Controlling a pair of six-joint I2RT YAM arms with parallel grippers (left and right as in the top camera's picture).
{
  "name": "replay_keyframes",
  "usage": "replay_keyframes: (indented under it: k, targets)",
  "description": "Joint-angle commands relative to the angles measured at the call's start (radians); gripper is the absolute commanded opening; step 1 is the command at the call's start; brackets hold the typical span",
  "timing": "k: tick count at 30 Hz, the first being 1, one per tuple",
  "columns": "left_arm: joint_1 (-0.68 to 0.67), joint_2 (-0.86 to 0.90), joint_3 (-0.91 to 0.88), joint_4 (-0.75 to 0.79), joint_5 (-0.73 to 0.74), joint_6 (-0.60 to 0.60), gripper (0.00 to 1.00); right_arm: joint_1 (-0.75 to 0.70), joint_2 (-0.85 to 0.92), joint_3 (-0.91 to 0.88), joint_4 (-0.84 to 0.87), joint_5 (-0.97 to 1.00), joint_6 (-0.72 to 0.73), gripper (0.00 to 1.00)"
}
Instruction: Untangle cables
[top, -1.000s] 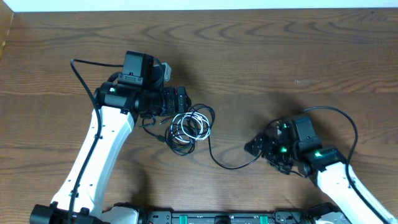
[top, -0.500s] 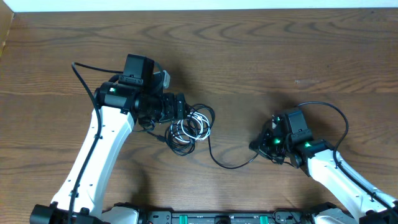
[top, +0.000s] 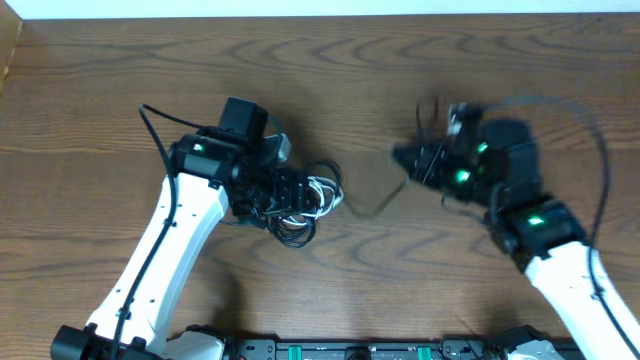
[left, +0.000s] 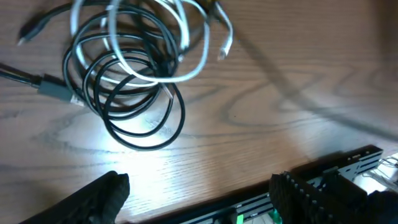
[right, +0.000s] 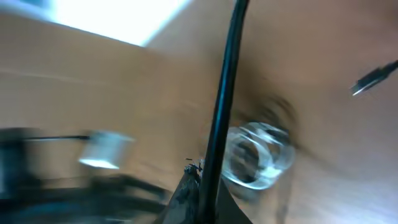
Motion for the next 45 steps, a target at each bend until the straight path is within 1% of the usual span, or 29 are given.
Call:
replay_keyframes:
  k: [1,8,13,18,21,25,28,32,36,38,41,42,45]
  targets:
    - [-0.003,-0.01,0.016,0.005,0.004,0.005,0.76,-0.002,-0.017,0.159,-0.002,-0.047,0.016,0.01]
    - [-0.003,-0.01,0.015,0.028,0.002,0.005,0.76,-0.002,-0.009,0.455,0.005,-0.039,0.051,0.01]
    - [-0.003,-0.01,0.015,0.031,0.002,0.006,0.76,-0.015,0.021,0.689,0.006,0.002,0.08,0.01]
    - [-0.003,-0.01,0.007,0.032,0.002,0.006,0.76,-0.066,0.099,0.944,0.0,-0.003,0.085,0.01]
    - [-0.003,-0.01,-0.009,0.04,0.002,0.006,0.76,-0.083,0.154,1.078,-0.027,-0.014,0.113,0.02]
    - [-0.003,-0.01,-0.029,0.052,0.002,0.006,0.76,-0.084,0.214,1.2,-0.103,-0.014,0.094,0.02]
    - [-0.003,-0.01,-0.031,0.052,0.011,0.006,0.76,-0.084,0.238,1.239,-0.24,-0.005,-0.003,0.02]
    - [-0.003,-0.01,-0.031,0.054,0.065,0.005,0.76,-0.084,0.255,1.238,-0.479,0.042,-0.122,0.01]
    - [-0.003,-0.01,-0.031,0.072,0.111,-0.006,0.76,-0.08,0.289,1.238,-0.671,0.043,-0.217,0.01]
    - [-0.003,-0.01,-0.031,0.08,0.176,-0.006,0.78,-0.081,0.311,1.238,-0.744,0.043,-0.255,0.01]
    - [-0.003,-0.01,-0.031,0.099,0.311,-0.003,0.79,-0.081,0.347,1.238,-0.806,0.043,-0.3,0.01]
    - [-0.003,-0.01,-0.031,0.11,0.365,0.017,0.79,-0.081,0.362,1.238,-0.815,0.043,-0.301,0.01]
    - [-0.003,-0.01,-0.031,0.144,0.516,0.161,0.79,-0.083,0.395,1.238,-0.817,0.045,-0.3,0.01]
